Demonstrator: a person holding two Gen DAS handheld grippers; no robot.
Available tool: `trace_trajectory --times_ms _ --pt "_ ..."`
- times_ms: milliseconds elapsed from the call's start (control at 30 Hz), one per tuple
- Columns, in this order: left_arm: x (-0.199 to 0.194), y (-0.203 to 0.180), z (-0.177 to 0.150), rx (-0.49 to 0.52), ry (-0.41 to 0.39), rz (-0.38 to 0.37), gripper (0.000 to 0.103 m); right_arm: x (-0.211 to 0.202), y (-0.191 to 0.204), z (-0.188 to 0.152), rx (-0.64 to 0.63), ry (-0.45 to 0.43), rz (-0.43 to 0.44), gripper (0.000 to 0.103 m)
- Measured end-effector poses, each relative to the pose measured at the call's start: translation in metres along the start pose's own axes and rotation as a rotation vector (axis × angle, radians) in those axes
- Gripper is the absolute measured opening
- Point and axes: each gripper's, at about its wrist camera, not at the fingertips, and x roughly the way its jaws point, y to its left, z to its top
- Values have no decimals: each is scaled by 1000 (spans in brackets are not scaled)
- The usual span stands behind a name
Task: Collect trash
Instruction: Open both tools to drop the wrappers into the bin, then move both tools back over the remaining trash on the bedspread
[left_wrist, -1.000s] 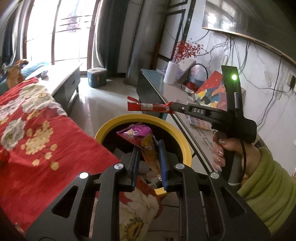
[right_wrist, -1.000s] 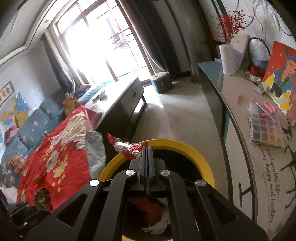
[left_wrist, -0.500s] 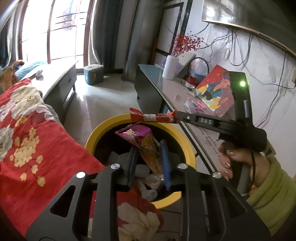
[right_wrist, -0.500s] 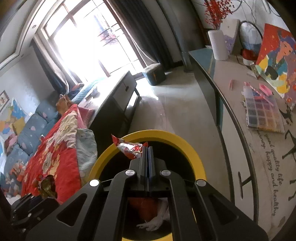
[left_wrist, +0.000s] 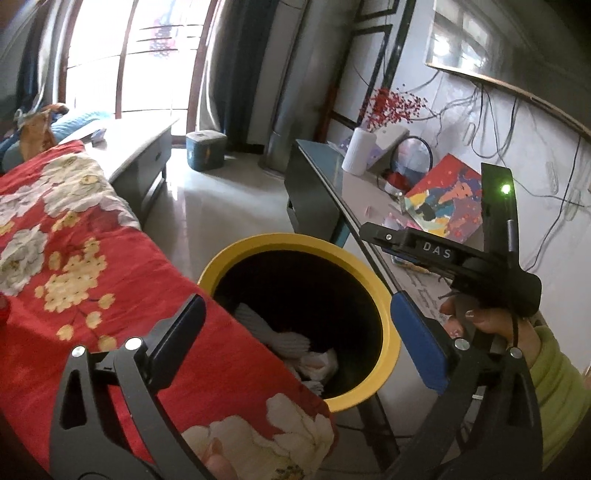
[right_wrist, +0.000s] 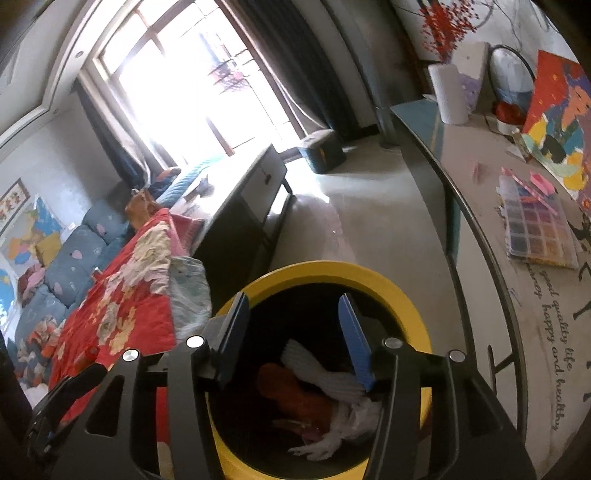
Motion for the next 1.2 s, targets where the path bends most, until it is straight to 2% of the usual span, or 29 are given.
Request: trace_trajectory --times_ms 133,633,1200 --pt "-14 6 -1 -9 -29 19 92 -3 16 0 -36 -7 24 56" --pt "-73 43 -7 -82 -156 119 92 -7 85 -9 -167 2 122 60" --pt "-138 102 -32 -167 -232 244 92 -7 173 -30 -347 48 247 64"
